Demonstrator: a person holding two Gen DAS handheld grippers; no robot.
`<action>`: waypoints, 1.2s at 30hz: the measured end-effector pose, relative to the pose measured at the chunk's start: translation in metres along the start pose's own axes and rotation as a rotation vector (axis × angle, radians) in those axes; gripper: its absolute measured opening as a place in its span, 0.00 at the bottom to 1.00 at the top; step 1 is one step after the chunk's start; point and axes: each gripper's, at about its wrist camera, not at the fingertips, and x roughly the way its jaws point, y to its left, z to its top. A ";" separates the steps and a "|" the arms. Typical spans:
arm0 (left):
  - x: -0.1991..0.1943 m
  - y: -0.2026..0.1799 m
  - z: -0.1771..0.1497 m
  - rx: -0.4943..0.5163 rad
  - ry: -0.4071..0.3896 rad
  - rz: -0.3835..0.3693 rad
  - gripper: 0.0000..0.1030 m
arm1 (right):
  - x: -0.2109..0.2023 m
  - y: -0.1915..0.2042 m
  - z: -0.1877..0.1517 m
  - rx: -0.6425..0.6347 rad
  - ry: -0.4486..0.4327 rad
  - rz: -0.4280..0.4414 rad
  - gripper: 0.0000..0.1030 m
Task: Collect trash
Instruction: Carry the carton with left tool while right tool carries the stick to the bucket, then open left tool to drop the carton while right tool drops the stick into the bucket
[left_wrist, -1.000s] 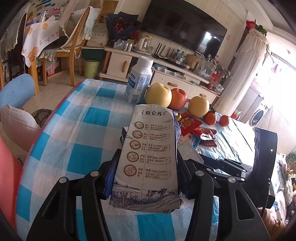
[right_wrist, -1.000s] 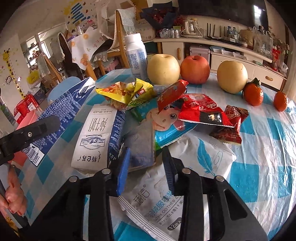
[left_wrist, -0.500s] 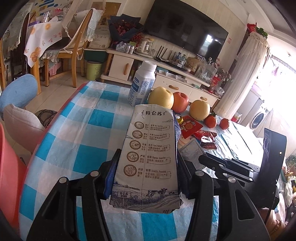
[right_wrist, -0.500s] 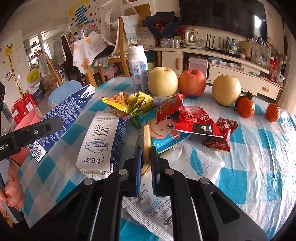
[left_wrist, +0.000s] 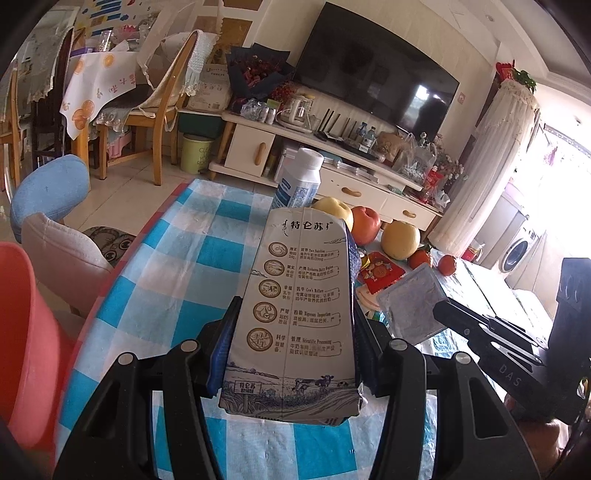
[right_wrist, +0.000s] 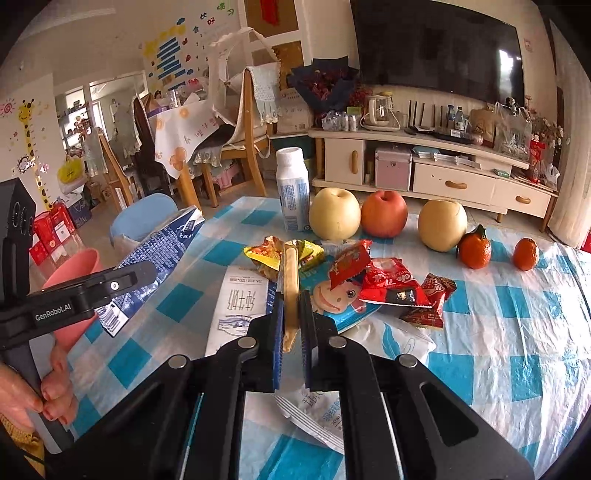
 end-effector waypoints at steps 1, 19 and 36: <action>-0.003 0.002 0.001 -0.005 -0.006 0.003 0.54 | -0.001 0.005 0.002 0.003 -0.004 0.010 0.09; -0.081 0.113 0.018 -0.231 -0.139 0.364 0.54 | 0.013 0.186 0.047 -0.128 -0.031 0.355 0.09; -0.126 0.245 -0.002 -0.541 -0.099 0.793 0.79 | 0.089 0.294 0.031 -0.155 0.125 0.494 0.56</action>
